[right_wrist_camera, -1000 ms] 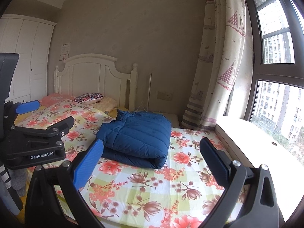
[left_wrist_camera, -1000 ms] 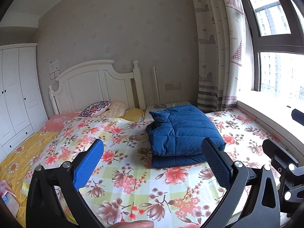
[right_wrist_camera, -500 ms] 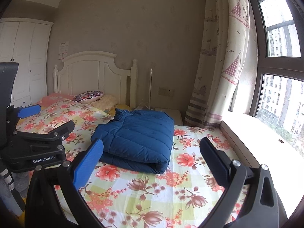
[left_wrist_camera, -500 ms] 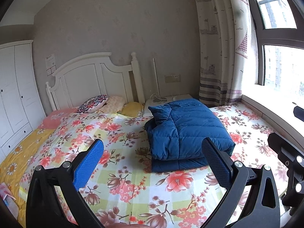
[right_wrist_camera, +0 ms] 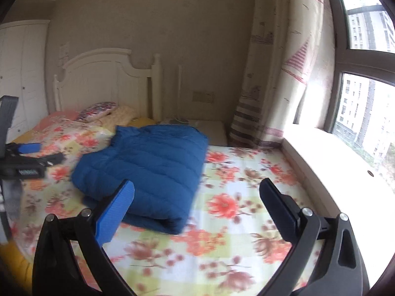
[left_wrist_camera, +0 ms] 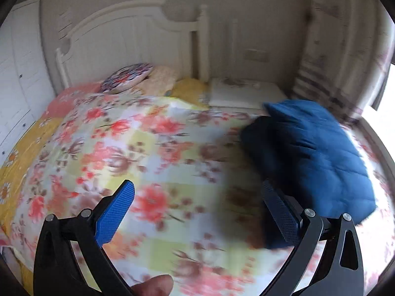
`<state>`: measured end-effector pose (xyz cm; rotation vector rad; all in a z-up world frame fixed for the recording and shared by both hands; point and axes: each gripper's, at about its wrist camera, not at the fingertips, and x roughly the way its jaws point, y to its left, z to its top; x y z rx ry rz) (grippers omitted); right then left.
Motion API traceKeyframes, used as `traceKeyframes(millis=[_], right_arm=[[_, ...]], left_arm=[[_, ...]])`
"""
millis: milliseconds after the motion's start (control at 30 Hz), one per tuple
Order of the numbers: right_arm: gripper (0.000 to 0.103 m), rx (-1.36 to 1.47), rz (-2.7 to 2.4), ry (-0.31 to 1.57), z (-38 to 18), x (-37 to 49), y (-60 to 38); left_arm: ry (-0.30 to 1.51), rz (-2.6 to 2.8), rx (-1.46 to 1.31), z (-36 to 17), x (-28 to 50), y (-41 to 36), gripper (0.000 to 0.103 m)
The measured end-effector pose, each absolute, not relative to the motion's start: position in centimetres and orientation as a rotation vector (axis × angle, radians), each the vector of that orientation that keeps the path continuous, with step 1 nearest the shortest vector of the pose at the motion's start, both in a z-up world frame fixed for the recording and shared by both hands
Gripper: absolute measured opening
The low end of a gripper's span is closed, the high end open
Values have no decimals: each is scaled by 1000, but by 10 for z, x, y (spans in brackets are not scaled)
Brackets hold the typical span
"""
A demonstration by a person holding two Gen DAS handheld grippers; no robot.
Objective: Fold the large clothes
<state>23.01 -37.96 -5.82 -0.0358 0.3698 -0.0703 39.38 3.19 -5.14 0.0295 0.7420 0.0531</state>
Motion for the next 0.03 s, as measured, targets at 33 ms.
traceKeyframes(millis=[33], right_arm=[[101, -33, -117, 390, -60, 240, -408]], left_arm=[[768, 116, 25, -54, 418, 69, 99]])
